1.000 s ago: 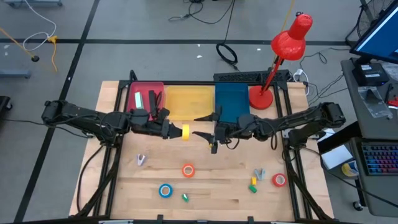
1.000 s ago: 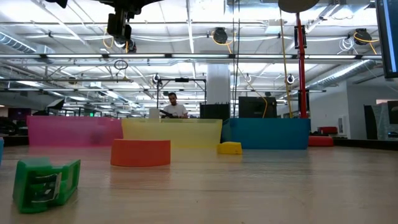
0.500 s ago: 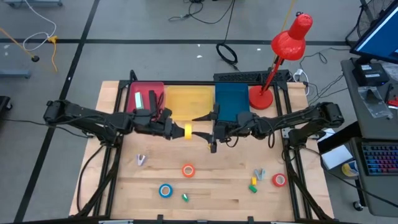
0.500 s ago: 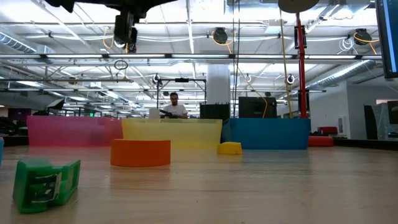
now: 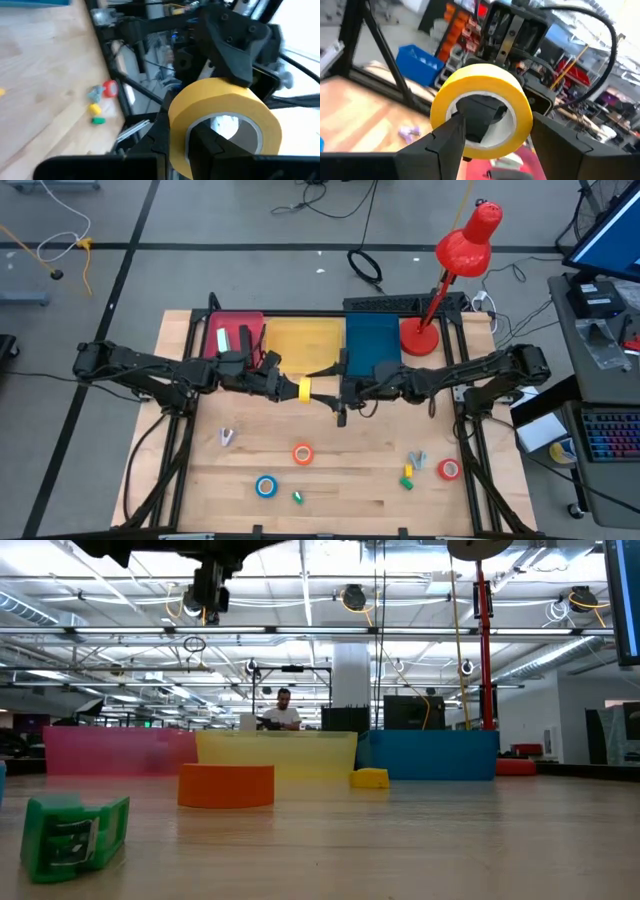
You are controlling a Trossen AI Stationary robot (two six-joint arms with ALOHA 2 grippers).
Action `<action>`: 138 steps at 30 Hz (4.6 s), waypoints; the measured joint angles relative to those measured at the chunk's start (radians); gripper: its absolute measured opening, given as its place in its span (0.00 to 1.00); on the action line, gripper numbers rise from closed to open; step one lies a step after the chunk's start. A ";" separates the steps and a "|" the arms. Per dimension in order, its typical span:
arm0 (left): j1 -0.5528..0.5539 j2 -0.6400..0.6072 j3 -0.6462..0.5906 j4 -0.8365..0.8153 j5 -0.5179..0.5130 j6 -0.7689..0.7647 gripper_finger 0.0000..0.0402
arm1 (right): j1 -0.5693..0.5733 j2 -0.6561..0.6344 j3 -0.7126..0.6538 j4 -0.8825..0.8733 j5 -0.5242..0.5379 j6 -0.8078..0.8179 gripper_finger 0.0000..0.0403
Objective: Pick and place Stapler, Stapler remover, tape
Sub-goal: Put the yellow tape into the blue bin
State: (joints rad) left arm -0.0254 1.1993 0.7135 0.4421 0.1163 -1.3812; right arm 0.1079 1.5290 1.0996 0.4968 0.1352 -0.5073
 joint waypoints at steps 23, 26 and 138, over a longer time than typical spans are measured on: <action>-0.015 0.005 0.005 0.001 0.041 0.007 0.09 | 0.005 -0.002 0.001 0.136 -0.005 -0.003 0.52; -0.015 0.005 0.005 0.001 0.041 0.013 0.09 | 0.005 -0.002 0.016 0.116 -0.006 -0.003 0.50; 0.149 0.032 0.003 -0.551 -0.171 0.391 0.42 | -0.554 -0.068 -0.290 -0.919 0.095 0.731 0.15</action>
State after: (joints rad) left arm 0.1238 1.2312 0.7162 -0.1089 -0.0544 -0.9901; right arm -0.4458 1.4609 0.8097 -0.4223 0.2304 0.2241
